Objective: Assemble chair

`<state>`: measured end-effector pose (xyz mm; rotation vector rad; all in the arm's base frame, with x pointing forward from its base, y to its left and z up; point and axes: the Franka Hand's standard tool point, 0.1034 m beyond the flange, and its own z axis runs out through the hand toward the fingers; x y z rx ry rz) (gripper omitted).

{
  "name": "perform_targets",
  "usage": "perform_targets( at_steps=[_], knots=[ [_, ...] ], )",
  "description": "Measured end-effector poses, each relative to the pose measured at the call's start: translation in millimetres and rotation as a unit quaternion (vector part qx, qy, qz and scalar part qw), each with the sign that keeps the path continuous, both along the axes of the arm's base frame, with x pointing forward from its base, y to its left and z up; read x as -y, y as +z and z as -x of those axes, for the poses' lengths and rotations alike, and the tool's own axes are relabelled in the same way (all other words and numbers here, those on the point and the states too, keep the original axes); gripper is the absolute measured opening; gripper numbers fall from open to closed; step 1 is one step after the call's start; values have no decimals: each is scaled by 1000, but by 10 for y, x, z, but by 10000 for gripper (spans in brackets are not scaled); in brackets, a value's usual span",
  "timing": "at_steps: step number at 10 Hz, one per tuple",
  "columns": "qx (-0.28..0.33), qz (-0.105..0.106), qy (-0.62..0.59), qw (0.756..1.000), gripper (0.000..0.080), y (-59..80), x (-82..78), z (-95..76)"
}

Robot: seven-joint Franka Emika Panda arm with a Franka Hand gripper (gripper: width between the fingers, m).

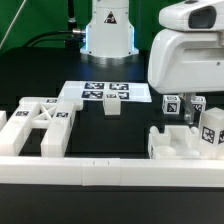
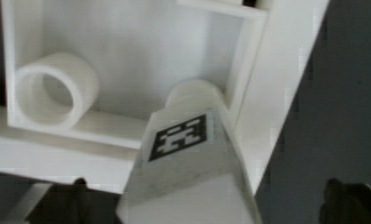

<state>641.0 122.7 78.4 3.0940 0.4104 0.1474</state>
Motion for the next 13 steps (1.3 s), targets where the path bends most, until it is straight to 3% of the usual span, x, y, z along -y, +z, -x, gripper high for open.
perform_targets(
  at_steps=[2,5,8,13],
  knots=[
    [0,6,47,999,649,-3,12,1],
    [0,5,47,999,285,-1,16,-1],
    [0,2,14,1000,285,-2,16,-1],
    [0,-20,-212,977,285,-9,61,1]
  ],
)
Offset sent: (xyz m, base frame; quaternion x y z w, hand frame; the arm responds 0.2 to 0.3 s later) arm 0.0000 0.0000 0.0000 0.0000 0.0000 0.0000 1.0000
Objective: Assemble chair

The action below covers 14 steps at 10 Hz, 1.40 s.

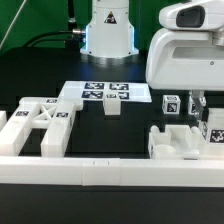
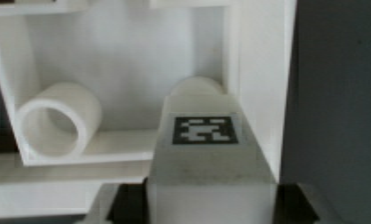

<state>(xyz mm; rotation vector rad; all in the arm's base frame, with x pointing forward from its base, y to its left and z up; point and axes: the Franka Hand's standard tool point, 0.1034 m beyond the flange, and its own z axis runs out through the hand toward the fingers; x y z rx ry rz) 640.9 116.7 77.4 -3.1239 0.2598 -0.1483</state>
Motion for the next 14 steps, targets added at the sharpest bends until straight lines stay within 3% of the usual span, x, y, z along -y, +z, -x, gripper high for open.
perform_targets(
  at_steps=[5,7,8,9,10,11,14],
  knots=[
    [4,-8,-205,979,287,24,219,-26],
    [3,-7,-223,975,287,26,262,-27],
    [3,-7,-222,975,371,25,254,-27],
    [4,-5,-202,979,553,51,240,-26],
    [7,-3,-169,986,553,138,205,-1],
    [8,-3,-136,991,629,225,214,48],
    [6,-1,-83,997,649,463,427,277]
  ],
)
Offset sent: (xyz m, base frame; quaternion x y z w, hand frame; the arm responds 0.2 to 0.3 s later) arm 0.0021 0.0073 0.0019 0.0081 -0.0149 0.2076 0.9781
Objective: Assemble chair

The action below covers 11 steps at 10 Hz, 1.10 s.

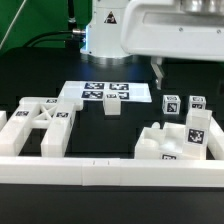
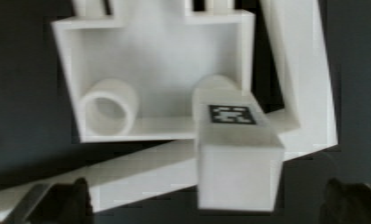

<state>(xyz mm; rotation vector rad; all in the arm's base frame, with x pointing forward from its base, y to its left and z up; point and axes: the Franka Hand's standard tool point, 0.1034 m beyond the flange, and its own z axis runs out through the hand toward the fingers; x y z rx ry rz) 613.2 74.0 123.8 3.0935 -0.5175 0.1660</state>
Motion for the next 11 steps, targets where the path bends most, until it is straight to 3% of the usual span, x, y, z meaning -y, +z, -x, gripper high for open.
perform_targets(
  at_steps=[6,7,8,9,11],
  knots=[
    [-2,1,1,1000,649,-45,-14,0],
    [8,2,20,1000,649,-73,-23,69],
    [21,7,68,997,649,-126,30,249],
    [37,17,132,990,649,-218,196,509],
    [53,26,135,989,649,-418,394,818]
  ],
)
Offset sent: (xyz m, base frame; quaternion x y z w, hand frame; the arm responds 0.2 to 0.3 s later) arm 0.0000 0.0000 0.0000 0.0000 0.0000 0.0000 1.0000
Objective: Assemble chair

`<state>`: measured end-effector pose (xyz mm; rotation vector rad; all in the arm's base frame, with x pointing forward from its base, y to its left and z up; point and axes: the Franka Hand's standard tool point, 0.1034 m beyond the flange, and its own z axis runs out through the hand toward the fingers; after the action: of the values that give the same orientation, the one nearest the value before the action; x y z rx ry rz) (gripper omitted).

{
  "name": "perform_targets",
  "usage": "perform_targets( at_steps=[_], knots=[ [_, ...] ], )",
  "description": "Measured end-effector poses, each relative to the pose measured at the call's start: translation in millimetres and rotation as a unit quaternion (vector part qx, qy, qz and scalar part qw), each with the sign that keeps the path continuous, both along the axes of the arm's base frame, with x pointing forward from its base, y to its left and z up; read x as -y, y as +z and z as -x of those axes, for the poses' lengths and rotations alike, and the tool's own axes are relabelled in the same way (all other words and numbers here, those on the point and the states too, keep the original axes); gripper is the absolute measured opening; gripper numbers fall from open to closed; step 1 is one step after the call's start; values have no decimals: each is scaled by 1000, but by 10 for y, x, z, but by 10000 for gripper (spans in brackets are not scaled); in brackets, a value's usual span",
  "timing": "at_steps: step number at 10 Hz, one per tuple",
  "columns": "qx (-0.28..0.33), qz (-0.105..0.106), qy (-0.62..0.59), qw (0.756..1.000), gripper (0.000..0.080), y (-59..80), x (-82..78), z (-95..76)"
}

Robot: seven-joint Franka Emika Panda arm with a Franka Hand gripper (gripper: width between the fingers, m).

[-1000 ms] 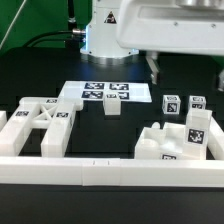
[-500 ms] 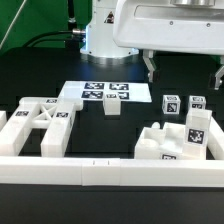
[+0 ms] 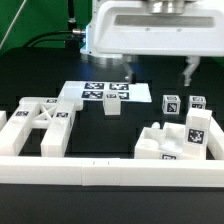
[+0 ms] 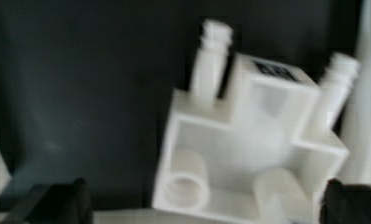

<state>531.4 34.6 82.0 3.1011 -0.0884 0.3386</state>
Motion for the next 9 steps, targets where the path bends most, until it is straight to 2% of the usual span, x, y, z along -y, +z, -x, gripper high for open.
perform_targets(
  at_steps=[3,4,7,9],
  knots=[
    [-6,-1,2,1000,649,0,-23,-16],
    [0,4,17,1000,649,-9,28,-7],
    [8,36,79,996,649,-240,413,395],
    [5,46,88,995,649,-321,583,514]
  ],
)
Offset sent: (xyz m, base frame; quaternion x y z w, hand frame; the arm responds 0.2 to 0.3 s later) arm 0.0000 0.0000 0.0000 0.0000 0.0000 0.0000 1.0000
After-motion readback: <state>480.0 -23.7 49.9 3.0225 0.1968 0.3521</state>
